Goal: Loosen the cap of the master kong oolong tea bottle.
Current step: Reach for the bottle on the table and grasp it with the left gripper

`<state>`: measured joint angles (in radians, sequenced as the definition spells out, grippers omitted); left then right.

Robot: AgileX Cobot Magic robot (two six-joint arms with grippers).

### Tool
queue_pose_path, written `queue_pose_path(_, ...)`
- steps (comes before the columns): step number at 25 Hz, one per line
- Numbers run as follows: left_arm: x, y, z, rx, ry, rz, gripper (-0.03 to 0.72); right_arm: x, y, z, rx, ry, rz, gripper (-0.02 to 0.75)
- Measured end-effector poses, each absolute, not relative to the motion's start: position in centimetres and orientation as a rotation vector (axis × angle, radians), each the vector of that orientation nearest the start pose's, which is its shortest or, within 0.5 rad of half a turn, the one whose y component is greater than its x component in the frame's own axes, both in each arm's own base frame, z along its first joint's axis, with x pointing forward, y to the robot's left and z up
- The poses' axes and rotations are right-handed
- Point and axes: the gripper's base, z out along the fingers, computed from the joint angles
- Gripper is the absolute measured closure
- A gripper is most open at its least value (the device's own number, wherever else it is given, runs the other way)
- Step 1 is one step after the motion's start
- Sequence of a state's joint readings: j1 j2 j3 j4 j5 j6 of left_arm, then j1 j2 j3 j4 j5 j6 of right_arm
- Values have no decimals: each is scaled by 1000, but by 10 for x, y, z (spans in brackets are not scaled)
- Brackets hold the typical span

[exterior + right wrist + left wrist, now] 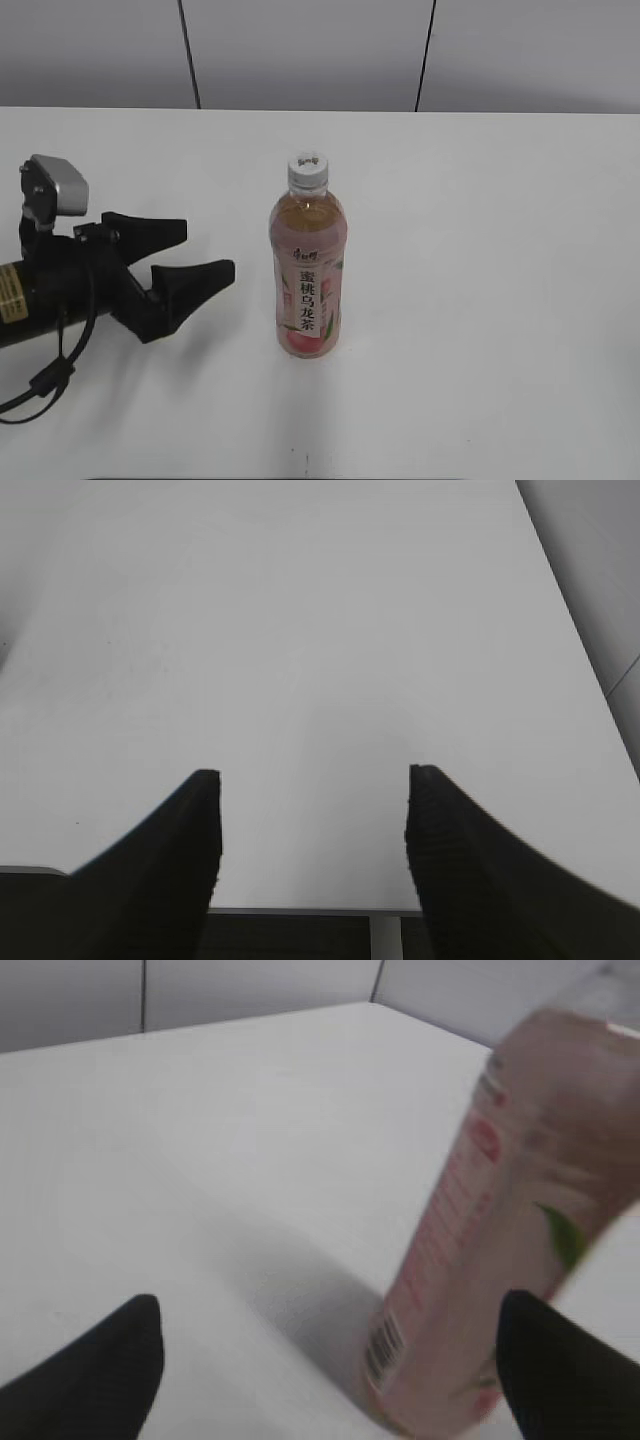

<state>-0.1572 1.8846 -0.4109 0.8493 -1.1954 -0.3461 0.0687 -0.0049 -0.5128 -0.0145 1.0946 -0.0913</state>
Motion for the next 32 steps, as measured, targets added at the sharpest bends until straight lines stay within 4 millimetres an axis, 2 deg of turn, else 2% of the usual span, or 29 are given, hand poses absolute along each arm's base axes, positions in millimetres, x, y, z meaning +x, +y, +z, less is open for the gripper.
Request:
queue_pose_path(3, 229, -107, 112, 803, 1757, -867, 78, -8, -2, 278, -164, 2054, -31, 291)
queue_pose_path(9, 223, -120, 113, 887, 1721, -914, 79, -8, -2, 278, -164, 2054, -31, 291)
queue_pose_path(20, 239, -150, 128, 963, 1592, -934, 62, -8, -2, 278, -164, 2054, -31, 291)
queue_pose_path(32, 252, -185, 149, 967, 1468, -955, 65, -8, -2, 278, -164, 2054, -31, 291)
